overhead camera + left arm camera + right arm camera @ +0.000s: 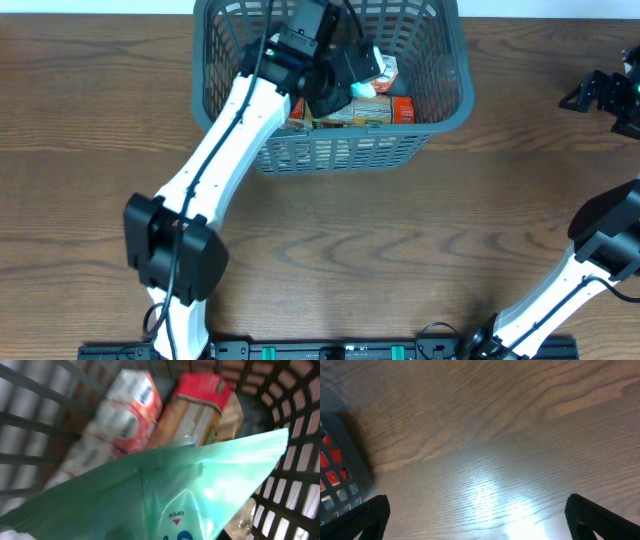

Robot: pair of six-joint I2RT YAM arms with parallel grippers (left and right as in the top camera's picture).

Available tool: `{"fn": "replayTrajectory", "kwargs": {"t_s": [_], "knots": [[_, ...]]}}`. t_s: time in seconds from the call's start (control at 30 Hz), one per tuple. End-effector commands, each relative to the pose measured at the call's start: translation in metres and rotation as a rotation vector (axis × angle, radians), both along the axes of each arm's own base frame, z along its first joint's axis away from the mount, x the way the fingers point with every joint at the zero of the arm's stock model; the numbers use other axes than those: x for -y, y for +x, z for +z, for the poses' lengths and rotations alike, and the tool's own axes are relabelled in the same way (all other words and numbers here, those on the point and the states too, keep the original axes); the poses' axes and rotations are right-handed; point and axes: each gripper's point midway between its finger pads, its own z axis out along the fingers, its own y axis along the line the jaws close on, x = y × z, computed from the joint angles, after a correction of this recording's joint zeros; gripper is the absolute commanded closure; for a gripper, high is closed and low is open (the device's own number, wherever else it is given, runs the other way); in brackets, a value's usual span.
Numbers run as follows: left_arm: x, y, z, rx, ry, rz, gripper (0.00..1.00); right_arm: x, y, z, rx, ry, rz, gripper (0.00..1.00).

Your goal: Pack container

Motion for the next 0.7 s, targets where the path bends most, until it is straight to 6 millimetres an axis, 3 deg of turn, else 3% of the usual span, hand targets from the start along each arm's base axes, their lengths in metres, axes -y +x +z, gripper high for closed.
{"fn": "replayTrajectory", "kwargs": {"t_s": [0.0, 0.07, 0.1, 0.23, 0.4, 0.53, 0.67], "knots": [[0.003, -0.002, 0.001, -0.004, -0.005, -0.022, 0.58, -0.002, 0.0, 0.002, 0.006, 0.007, 0.009, 0.01], [0.002, -0.003, 0.0, -0.008, 0.0, -0.019, 0.17, -0.002, -0.001, 0.002, 0.006, 0.007, 0.009, 0.01], [0.001, -0.004, 0.003, -0.007, 0.0, -0.019, 0.12, -0.002, -0.001, 0.002, 0.005, 0.008, 0.009, 0.01], [-0.007, -0.004, 0.019, 0.03, 0.008, 0.017, 0.07, -0.002, 0.0, 0.002, 0.008, 0.007, 0.008, 0.01], [-0.042, 0.003, 0.076, 0.173, 0.024, 0.21, 0.01, 0.0, 0.012, 0.018, 0.062, -0.052, 0.005, 0.01], [-0.09, 0.004, 0.134, 0.305, -0.006, 0.43, 0.02, -0.014, 0.037, 0.059, 0.18, -0.171, 0.063, 0.01], [-0.162, -0.007, 0.18, 0.357, -0.105, 0.748, 0.01, -0.057, 0.066, 0.116, 0.351, -0.264, 0.201, 0.01]]}}
